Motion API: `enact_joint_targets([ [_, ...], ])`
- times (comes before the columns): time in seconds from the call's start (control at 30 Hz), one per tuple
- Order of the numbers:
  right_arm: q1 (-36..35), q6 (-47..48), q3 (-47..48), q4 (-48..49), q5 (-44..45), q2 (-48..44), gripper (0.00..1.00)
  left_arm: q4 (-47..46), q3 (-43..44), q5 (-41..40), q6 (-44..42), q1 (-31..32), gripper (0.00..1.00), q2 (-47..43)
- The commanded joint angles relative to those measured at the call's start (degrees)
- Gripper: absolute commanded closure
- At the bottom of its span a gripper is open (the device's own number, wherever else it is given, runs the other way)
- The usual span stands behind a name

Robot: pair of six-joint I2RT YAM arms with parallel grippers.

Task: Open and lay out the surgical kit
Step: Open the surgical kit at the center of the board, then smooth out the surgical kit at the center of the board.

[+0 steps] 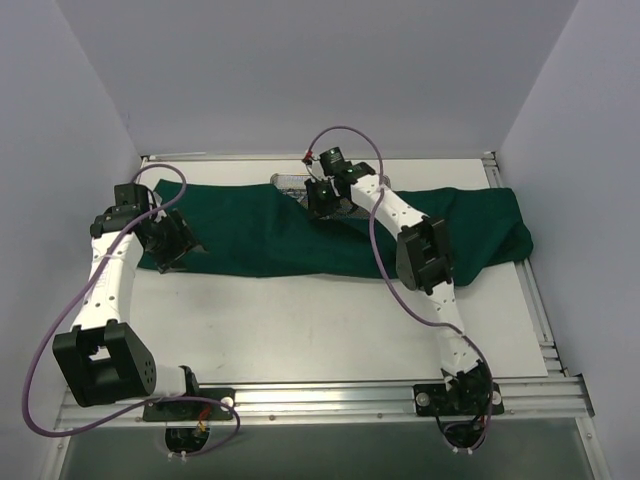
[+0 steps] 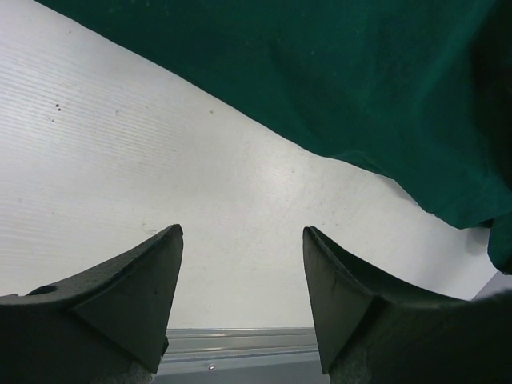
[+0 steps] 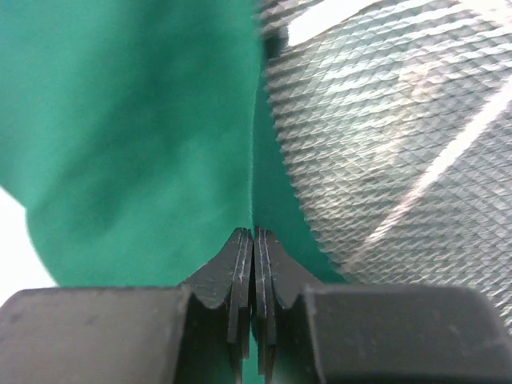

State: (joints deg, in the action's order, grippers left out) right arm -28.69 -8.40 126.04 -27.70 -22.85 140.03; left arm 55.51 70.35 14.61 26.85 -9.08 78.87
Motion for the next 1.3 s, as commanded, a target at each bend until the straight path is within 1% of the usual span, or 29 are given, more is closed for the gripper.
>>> enact_joint_targets([
  [0.0, -5.75, 0.67, -2.27, -1.04, -0.34, -13.43, 1.00, 0.74, 4.09, -3.44, 0.92, 0.20, 0.30, -1.26],
  [0.1, -8.65, -0.38, -8.25, -1.21, -5.00, -19.59, 1.00, 1.27, 5.85, -4.85, 0.92, 0.20, 0.30, -1.00],
  [0.17, -10.41, -0.91, -14.74, -1.56, -9.90, -22.41, 1.00, 1.36, 7.43, -6.61, 1.10, 0.12, 0.30, -0.91],
  [0.2, -11.47, -1.17, -17.73, -1.48, -11.15, -25.30, 1.00, 1.36, 7.78, -6.96, 1.27, 0.12, 0.30, -1.00],
  [0.23, -13.92, -1.09, -20.98, -1.13, -12.29, -26.72, 1.00, 1.27, 8.48, -7.66, 1.36, 0.03, 0.30, -1.00],
  [0.27, -15.24, -0.57, -27.19, -1.56, -13.35, -28.13, 1.00, 1.18, 8.75, -8.02, 1.36, 0.03, 0.30, -1.00],
  [0.33, -19.45, 0.14, -33.89, -1.91, -13.36, -32.26, 1.00, 1.01, 9.02, -8.55, 1.71, 0.12, 0.30, -1.00],
  [0.37, -20.43, 0.14, -40.37, -2.09, -14.06, -33.49, 1.00, 1.09, 9.19, -8.63, 1.71, 0.12, 0.30, -1.00],
  [0.43, -22.45, -0.56, -46.82, -2.35, -14.85, -36.13, 1.00, 1.10, 9.11, -8.90, 1.89, 0.03, 0.30, -1.17],
  [0.47, -22.64, -1.34, -51.98, -2.62, -15.11, -36.66, 1.00, 1.10, 8.67, -8.90, 1.89, 0.12, 0.30, -1.35],
  [0.53, -22.82, -2.23, -56.58, -2.27, -15.47, -38.77, 1.00, 1.18, 8.05, -9.16, 1.89, 0.03, 0.30, -1.61],
  [0.57, -22.56, -2.67, -58.00, -2.35, -15.38, -39.56, 0.98, 1.27, 7.27, -9.34, 1.89, 0.03, 0.30, -1.70],
  [0.63, -22.47, -2.76, -59.94, -3.14, -13.37, -40.88, 0.89, 1.27, 6.04, -9.25, 1.98, 0.03, 0.30, -2.31],
  [0.67, -22.29, -2.67, -59.86, -3.58, -13.10, -40.62, 0.77, 1.18, 5.33, -9.25, 2.06, 0.12, 0.30, -2.58],
  [0.77, -22.11, -3.02, -56.62, -4.46, -11.52, -40.62, 0.59, 1.01, 3.57, -9.34, 2.50, 0.12, 0.30, -2.58],
  [0.83, -20.54, -4.95, -52.49, -3.68, -10.11, -41.67, 0.51, 0.66, 3.48, -9.08, 2.68, 0.12, 0.30, -1.62],
  [0.87, -18.18, -5.74, -50.91, -3.41, -10.02, -42.20, 0.43, 0.48, 3.66, -8.99, 2.68, 0.12, 0.30, -1.09],
  [0.9, -16.94, -6.79, -49.24, -3.50, -9.67, -42.38, 0.41, 0.31, 4.09, -8.99, 2.68, 0.20, 0.30, -0.13],
  [0.93, -15.45, -7.24, -45.22, -3.93, -8.80, -42.47, 0.39, 0.13, 4.36, -8.81, 2.51, 0.20, 0.32, 0.66],
  [0.97, -13.95, -7.76, -43.18, -4.37, -6.18, -42.55, 0.39, 0.04, 4.88, -8.64, 2.42, 0.20, 0.33, 1.45],
  [1.0, -10.55, -8.12, -41.24, -4.81, -4.41, -42.64, 0.39, -0.13, 5.50, -8.46, 1.89, 0.20, 0.36, 3.38],
  [1.03, -8.69, -8.90, -37.92, -5.42, -2.39, -42.82, 0.39, -0.40, 6.63, -8.02, 1.45, 0.29, 0.44, 4.35],
  [1.1, -4.47, -9.78, -36.05, -5.08, 2.27, -43.70, 0.49, -1.01, 8.39, -9.07, 0.57, 0.38, 0.53, 7.77],
  [1.13, 0.42, -11.27, -35.34, -4.73, 3.15, -43.79, 0.57, -1.27, 9.53, -9.94, 0.22, 0.38, 0.57, 9.01],
  [1.17, 3.17, -11.98, -34.73, -4.29, 3.08, -43.96, 0.69, -1.63, 11.98, -11.78, -0.13, 0.47, 0.70, 10.41],
  [1.2, 5.72, -12.68, -34.55, -3.77, 1.51, -43.96, 0.73, -2.67, 13.22, -12.67, -0.92, 0.73, 0.78, 13.47],
  [1.23, 10.27, -13.39, -34.54, -2.98, 0.28, -44.05, 0.78, -3.21, 14.46, -13.63, -1.36, 0.82, 0.84, 14.98],
  [1.27, 12.32, -14.26, -34.63, -2.62, -0.95, -43.88, 0.84, -3.38, 17.51, -15.47, -1.71, 0.91, 0.90, 16.91],
])
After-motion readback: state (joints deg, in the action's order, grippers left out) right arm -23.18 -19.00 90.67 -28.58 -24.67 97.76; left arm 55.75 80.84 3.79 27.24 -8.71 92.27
